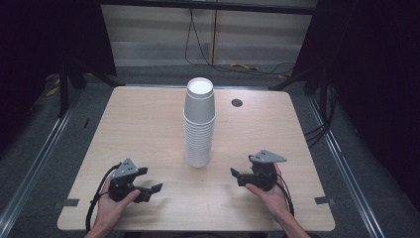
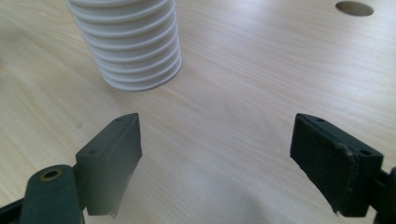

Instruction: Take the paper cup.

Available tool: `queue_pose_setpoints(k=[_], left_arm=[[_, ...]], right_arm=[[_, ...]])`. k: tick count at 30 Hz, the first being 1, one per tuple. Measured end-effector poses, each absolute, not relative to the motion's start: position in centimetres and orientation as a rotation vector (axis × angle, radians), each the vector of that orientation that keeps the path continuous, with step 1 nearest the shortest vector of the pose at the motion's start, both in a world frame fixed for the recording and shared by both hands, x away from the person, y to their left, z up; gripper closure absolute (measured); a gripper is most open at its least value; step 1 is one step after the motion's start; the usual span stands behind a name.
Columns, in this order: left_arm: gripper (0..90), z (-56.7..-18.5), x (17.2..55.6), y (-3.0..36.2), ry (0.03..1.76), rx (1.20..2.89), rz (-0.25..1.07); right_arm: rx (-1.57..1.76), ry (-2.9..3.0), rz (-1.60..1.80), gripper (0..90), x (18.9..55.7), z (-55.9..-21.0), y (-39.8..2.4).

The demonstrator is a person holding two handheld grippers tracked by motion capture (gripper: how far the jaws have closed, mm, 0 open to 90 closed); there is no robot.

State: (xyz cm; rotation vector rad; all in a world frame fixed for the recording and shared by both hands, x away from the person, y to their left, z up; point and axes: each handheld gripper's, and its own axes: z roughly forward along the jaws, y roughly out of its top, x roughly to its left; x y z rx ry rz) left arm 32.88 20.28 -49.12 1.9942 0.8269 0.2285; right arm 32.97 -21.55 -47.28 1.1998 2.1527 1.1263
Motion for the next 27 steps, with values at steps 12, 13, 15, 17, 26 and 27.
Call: queue_pose_setpoints(k=[12,13,15,17,26,27], left_arm=[[16.3,-49.2,32.9,20.2,0.829,2.015,0.229],[16.3,-49.2,32.8,20.3,0.824,2.013,0.231],[16.3,-49.2,32.8,20.3,0.824,2.014,0.229],[16.3,-49.1,32.8,20.3,0.821,2.006,0.229],[16.4,-49.0,32.6,20.7,0.828,2.005,0.249],[16.4,-49.0,32.5,20.8,0.820,2.008,0.252]], right_arm=[[1.171,2.150,1.224,16.6,33.4,-46.7,-21.9],[1.171,2.150,1.224,16.6,33.4,-46.7,-21.9],[1.168,2.154,1.230,16.7,33.6,-46.3,-21.8],[1.175,2.147,1.254,16.7,33.6,-46.2,-21.8],[1.120,2.145,1.288,18.6,33.0,-44.2,-21.0],[1.120,2.145,1.288,18.6,33.0,-44.2,-21.0]])
